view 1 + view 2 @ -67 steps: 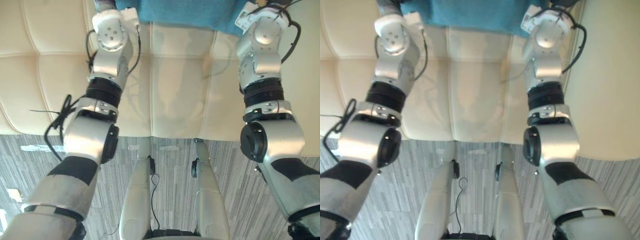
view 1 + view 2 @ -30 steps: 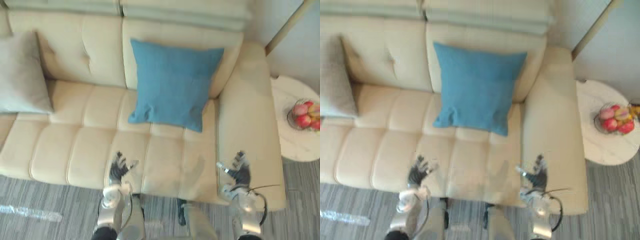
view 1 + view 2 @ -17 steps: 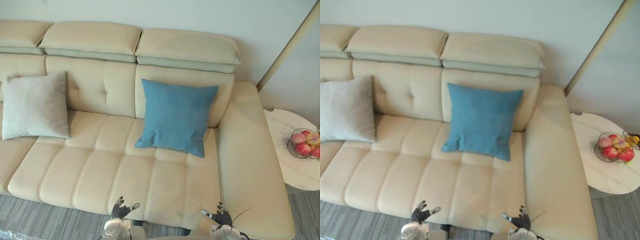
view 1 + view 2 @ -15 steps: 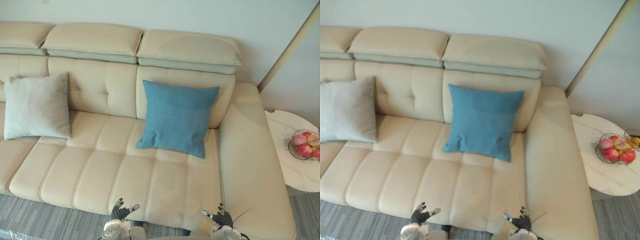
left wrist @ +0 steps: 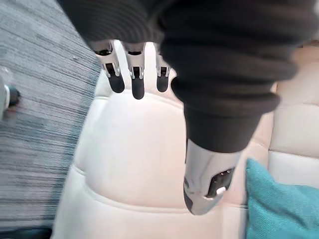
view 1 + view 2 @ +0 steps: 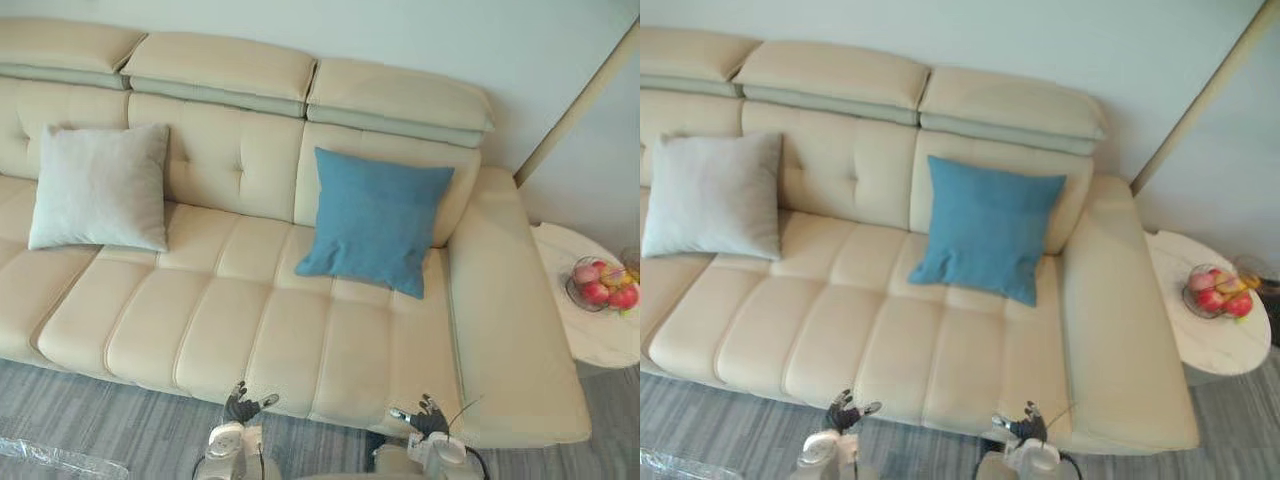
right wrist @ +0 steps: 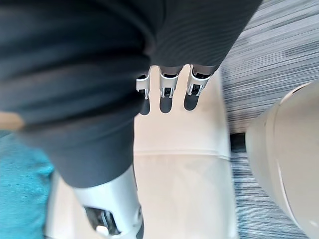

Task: Pick up cushions and gather them together orderly.

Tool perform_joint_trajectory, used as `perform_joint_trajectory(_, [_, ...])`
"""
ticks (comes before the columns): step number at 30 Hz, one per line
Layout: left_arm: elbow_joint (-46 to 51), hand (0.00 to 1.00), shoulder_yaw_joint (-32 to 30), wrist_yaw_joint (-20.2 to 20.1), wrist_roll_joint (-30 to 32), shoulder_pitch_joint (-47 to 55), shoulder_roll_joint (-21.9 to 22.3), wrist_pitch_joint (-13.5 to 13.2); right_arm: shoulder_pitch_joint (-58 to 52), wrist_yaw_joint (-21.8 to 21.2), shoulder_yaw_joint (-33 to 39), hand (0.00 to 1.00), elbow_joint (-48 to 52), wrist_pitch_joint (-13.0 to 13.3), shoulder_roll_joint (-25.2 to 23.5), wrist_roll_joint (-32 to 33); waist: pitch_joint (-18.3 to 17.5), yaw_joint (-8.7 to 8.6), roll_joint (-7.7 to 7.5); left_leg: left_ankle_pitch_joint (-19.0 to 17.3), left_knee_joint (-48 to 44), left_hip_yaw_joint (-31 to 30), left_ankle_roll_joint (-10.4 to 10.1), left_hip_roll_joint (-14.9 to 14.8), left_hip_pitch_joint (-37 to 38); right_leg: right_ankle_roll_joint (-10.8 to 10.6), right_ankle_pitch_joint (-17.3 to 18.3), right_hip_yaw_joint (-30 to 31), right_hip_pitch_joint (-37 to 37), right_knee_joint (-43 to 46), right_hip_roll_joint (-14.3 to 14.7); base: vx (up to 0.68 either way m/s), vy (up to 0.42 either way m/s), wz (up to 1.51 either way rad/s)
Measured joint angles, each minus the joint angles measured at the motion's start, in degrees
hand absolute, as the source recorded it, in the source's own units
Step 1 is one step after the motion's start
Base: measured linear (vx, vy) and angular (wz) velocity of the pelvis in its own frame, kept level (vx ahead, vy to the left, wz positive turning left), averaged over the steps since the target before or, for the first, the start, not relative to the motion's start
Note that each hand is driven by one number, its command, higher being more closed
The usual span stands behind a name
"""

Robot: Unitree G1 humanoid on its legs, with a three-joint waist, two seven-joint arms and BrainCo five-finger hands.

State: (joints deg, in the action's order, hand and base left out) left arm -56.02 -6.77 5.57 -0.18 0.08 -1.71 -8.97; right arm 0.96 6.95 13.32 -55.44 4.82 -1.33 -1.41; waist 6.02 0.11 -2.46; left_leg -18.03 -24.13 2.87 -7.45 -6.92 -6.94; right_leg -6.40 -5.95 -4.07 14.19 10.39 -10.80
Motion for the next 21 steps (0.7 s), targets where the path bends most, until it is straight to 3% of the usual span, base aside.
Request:
perform_joint_trajectory(1, [-0.3, 0.00, 0.0, 0.0, 0.0, -0.1, -0.1, 0.0, 0.3, 0.0, -0.1, 0.00, 0.0, -0.1, -0.1, -0.4, 0.5, 0.10, -0.35, 0.0, -0.5, 0.7, 0.0, 0.4, 0.1, 0.0, -0.8, -0.2, 0.0, -0.2, -0.4, -0.35, 0.132, -0.73])
perform_joint_trajectory(2, [-1.1, 0.00, -0.1, 0.2, 0.0, 0.1, 0.3, 0.1, 0.5, 0.0, -0.7, 0.00, -0.1, -0.3, 0.0, -1.2, 1.1, 0.75, -0.10, -0.3, -1.1, 3.0, 1.5, 0.2, -0.1, 0.1, -5.4, -1.3, 0.8, -2.0, -0.5, -0.51, 0.056, -0.92])
perform_joint_trajectory(3, [-1.6, 0.00, -0.6, 0.3, 0.0, 1.2, 0.7, 0.1, 1.0, -0.1, -1.3, 0.00, 0.2, -0.5, 0.1, -1.5, 2.0, 1.31, 1.71, 0.1, -0.8, 5.7, 3.0, -1.1, 0.0, 1.7, -4.5, -2.9, 1.9, 0.9, -0.1, -0.52, 0.028, -0.92])
perform_joint_trajectory(5, [-1.6, 0.00, -1.2, 0.4, 0.0, 1.3, 0.6, 0.4, -0.1, -0.1, -1.2, 0.00, 1.0, -0.7, 0.3, -2.4, 2.0, 1.02, 2.13, 1.3, -0.3, 6.3, 3.1, -1.6, 0.2, 3.0, 6.4, -4.5, 4.9, 18.1, 0.0, -0.35, -0.047, -0.28])
perform_joint_trajectory(6, [-1.7, 0.00, -1.3, 0.4, 0.0, 1.8, 0.5, 0.6, -0.6, -0.1, -1.2, 0.00, 0.9, -0.8, 0.5, -2.6, 1.8, 0.71, 1.71, 2.5, 0.5, 5.9, 2.8, -1.7, 0.4, 2.8, 12.0, -4.4, 4.6, 26.5, 0.1, -0.21, -0.114, 0.12])
perform_joint_trajectory(7, [-1.6, 0.00, -1.4, 0.4, 0.0, 1.9, 0.2, 0.6, -1.3, -0.1, -1.1, 0.00, 0.7, -0.8, 0.5, -2.6, 1.4, 0.84, 1.06, 3.3, 1.4, 5.8, 2.3, -1.7, 0.8, 1.7, 15.3, -3.9, 3.7, 31.4, 0.1, -0.16, -0.204, 0.24])
perform_joint_trajectory(8, [-1.4, 0.00, -2.3, 0.3, 0.0, 2.2, 0.2, 0.7, -2.2, -0.1, -1.1, 0.00, 0.7, -0.8, 0.4, -2.6, 1.0, 0.98, 0.42, 3.8, 1.8, 5.6, 1.9, -1.8, 1.0, 0.7, 18.0, -3.2, 2.1, 34.1, 0.1, -0.13, -0.265, 0.23])
perform_joint_trajectory(9, [-1.2, 0.00, -4.1, 0.3, -0.1, 2.5, 0.2, 0.8, -3.4, -0.2, -0.6, 0.00, 0.4, -0.9, 0.1, -2.5, 0.2, 1.01, -1.26, 4.2, 2.0, 5.3, 1.0, -1.2, 0.9, -0.6, 21.6, -2.3, -0.4, 31.1, 0.2, -0.13, -0.329, 0.20])
perform_joint_trajectory(10, [-1.1, 0.00, -5.4, 0.3, 0.0, 2.4, 0.3, 0.9, -4.1, -0.2, 0.2, 0.00, 0.3, -0.9, -0.4, -2.5, -0.3, 1.50, -1.61, 4.7, 2.6, 4.2, -0.4, -0.6, 0.7, -0.7, 24.7, -2.4, -2.8, 25.2, 1.4, -0.08, -0.250, -0.04])
perform_joint_trajectory(11, [-1.7, 0.00, -6.0, 0.3, -0.1, 2.1, 1.1, 1.1, -4.4, -0.2, 1.6, 0.00, -0.2, -0.9, 0.0, -2.4, -0.8, 2.10, -0.30, 5.3, 3.6, 2.9, -0.8, -1.1, 0.9, 2.4, 25.3, -2.5, -4.3, 19.6, 3.4, -0.05, -0.160, -0.22])
perform_joint_trajectory(12, [-1.8, 0.00, -6.6, 0.3, 0.0, 2.3, 2.3, 1.2, -4.4, -0.2, 3.7, 0.00, -0.8, -0.9, 0.8, -2.2, -1.5, 2.06, 1.96, 6.1, 5.5, 1.1, 0.2, -1.5, 0.2, 3.1, 22.1, -3.7, -6.0, 12.2, 5.6, -0.02, -0.054, -0.29])
perform_joint_trajectory(13, [-1.9, 0.00, -6.9, 0.3, 0.0, 2.4, 2.5, 1.3, -4.4, -0.2, 4.4, 0.00, -1.3, -0.9, 1.1, -2.1, -1.7, 2.07, 2.32, 6.5, 6.6, 0.6, 0.7, -1.5, -0.1, 3.4, 20.5, -3.9, -6.8, 9.2, 6.6, -0.01, -0.042, -0.17])
perform_joint_trajectory(14, [-2.0, 0.00, -6.9, 0.3, 0.0, 2.5, 2.5, 1.4, -4.4, -0.1, 5.0, 0.00, -2.9, -0.9, 1.5, -1.9, -2.3, 2.10, 2.54, 7.5, 9.1, 0.1, 1.5, -1.0, 0.2, 3.9, 18.1, -3.8, -7.6, 5.9, 7.9, 0.01, -0.028, -0.19])
perform_joint_trajectory(16, [-2.4, 0.00, -6.1, 0.1, 0.1, 2.6, 1.2, 2.0, -4.2, 0.0, 7.3, 0.00, -5.4, -1.3, 1.4, -0.6, -2.9, 1.96, 1.34, 12.0, 15.8, -1.1, 1.0, -0.7, 2.6, 4.7, 14.3, -3.4, -8.4, 1.0, 9.4, 0.05, -0.076, -0.13])
perform_joint_trajectory(21, [-4.4, 0.00, -4.0, -0.2, 0.1, 1.7, 0.3, 2.1, -4.5, -0.1, 9.0, 0.00, -6.7, -1.4, 1.5, 0.3, -2.9, 1.80, 0.98, 13.2, 18.6, -1.8, 0.7, -0.1, 5.1, 5.7, 12.8, -3.7, -11.0, -1.1, 9.7, 0.07, -0.008, 0.07])
